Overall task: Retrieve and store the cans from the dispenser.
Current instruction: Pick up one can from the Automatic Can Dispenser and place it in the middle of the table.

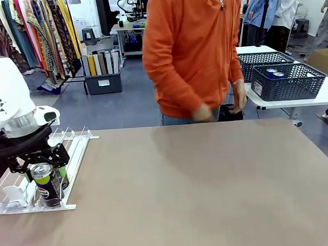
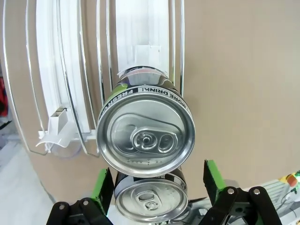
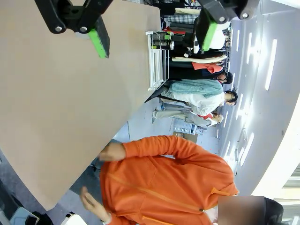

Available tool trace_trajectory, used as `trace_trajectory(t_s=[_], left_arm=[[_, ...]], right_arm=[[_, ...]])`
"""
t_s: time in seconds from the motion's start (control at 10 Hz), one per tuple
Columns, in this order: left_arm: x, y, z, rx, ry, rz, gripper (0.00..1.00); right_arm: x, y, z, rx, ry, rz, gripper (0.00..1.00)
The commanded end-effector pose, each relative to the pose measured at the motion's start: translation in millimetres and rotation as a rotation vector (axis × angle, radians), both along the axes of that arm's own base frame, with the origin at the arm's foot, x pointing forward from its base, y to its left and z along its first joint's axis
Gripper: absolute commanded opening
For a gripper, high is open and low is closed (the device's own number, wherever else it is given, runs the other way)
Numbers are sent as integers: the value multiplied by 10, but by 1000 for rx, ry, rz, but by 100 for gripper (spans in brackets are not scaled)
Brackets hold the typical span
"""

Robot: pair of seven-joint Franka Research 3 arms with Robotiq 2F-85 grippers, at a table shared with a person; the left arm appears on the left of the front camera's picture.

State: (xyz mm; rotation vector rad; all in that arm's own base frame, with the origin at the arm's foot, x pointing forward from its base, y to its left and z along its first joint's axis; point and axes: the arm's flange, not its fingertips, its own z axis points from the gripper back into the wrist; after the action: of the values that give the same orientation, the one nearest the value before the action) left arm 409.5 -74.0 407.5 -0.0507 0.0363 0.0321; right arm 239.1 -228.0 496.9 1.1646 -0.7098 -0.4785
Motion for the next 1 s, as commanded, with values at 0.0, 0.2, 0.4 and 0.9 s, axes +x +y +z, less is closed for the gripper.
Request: trace_trajectory(t_s=[0.0, 0.2, 0.4, 0.9], left_arm=[[36, -8, 45, 18, 13, 19, 100], [49, -25, 34, 25, -2, 25, 40], [66, -39, 23, 45, -13, 31, 0], [65, 18, 68, 49, -26, 61, 0]], right_arm=[[31, 2, 10, 6, -40, -2, 100], [31, 2, 10, 6, -40, -2, 100], [31, 2, 10, 6, -40, -2, 100], [31, 2, 10, 6, -40, -2, 100]])
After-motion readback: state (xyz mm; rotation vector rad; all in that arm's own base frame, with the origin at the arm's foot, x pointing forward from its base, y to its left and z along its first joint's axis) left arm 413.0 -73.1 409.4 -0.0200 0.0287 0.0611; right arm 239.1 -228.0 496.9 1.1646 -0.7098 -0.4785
